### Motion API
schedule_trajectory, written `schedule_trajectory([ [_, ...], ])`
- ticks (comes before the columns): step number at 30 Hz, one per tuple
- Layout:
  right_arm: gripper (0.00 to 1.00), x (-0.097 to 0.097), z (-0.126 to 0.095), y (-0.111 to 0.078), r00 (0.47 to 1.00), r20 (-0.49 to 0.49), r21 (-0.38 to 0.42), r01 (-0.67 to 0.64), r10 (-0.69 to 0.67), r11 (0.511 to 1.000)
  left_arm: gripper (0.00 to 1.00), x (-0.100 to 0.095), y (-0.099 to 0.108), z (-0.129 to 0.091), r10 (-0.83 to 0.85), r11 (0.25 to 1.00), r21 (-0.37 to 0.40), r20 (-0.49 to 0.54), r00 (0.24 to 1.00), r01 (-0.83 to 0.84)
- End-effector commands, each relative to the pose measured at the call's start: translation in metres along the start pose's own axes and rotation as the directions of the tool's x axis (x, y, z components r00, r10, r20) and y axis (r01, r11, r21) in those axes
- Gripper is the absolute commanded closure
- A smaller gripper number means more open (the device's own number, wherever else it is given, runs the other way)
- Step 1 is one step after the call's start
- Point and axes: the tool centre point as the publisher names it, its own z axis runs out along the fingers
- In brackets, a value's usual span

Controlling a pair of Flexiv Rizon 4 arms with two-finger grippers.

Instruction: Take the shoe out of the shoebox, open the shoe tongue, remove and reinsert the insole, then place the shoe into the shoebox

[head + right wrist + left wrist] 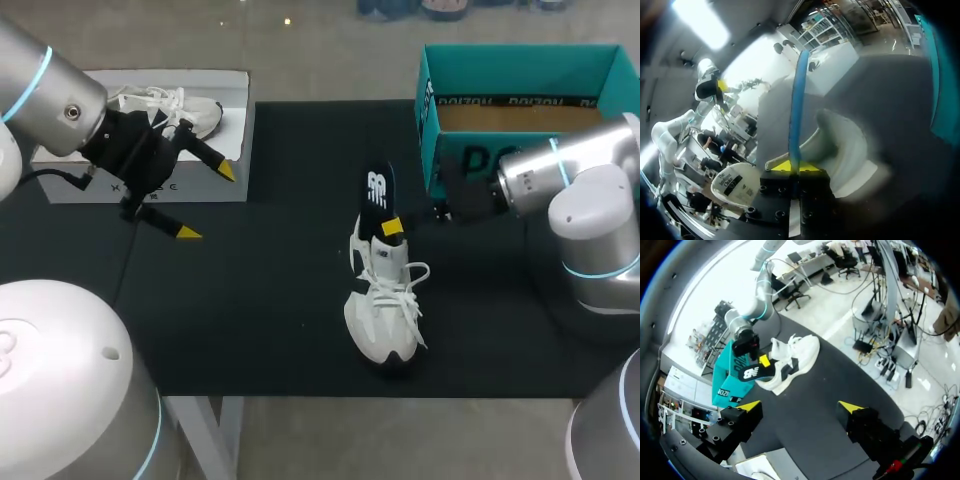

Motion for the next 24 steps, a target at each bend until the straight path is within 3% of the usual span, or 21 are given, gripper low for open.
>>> schedule_trajectory([
  [1,1.0,0.0,0.01,-0.016,1.0,0.0,0.009,-0.025,0.025,1.0,0.0,0.0,-0.001,-0.001,0.0,1.0,-0.004,-0.003,1.0,0.0],
  [5,1.0,-0.001,0.014,-0.023,0.999,-0.002,0.007,-0.046,0.046,0.999,0.0,0.0,-0.001,-0.001,0.0,1.0,-0.004,-0.003,1.0,0.0],
  [8,1.0,-0.001,0.013,-0.016,0.999,0.007,0.003,-0.043,0.043,0.999,0.0,0.0,-0.001,-0.001,0.0,1.0,-0.004,-0.003,1.0,0.0],
  [11,0.7,-0.001,0.01,-0.005,1.0,0.014,-0.002,-0.026,0.026,1.0,0.0,0.0,-0.001,-0.001,0.0,1.0,-0.004,-0.003,1.0,0.0],
  [12,0.65,-0.002,0.009,0.0,1.0,0.017,-0.005,-0.018,0.018,1.0,0.0,0.0,-0.001,-0.001,0.0,1.0,-0.004,-0.003,1.0,0.0],
  [22,0.65,-0.01,0.002,0.029,0.999,0.047,-0.009,0.02,-0.02,1.0,0.0,0.0,-0.001,-0.001,0.0,1.0,-0.004,-0.003,1.0,0.0],
  [24,0.7,-0.013,0.001,0.033,0.998,0.055,-0.006,0.022,-0.022,1.0,0.0,0.0,-0.001,-0.001,0.0,1.0,-0.004,-0.003,1.0,0.0],
])
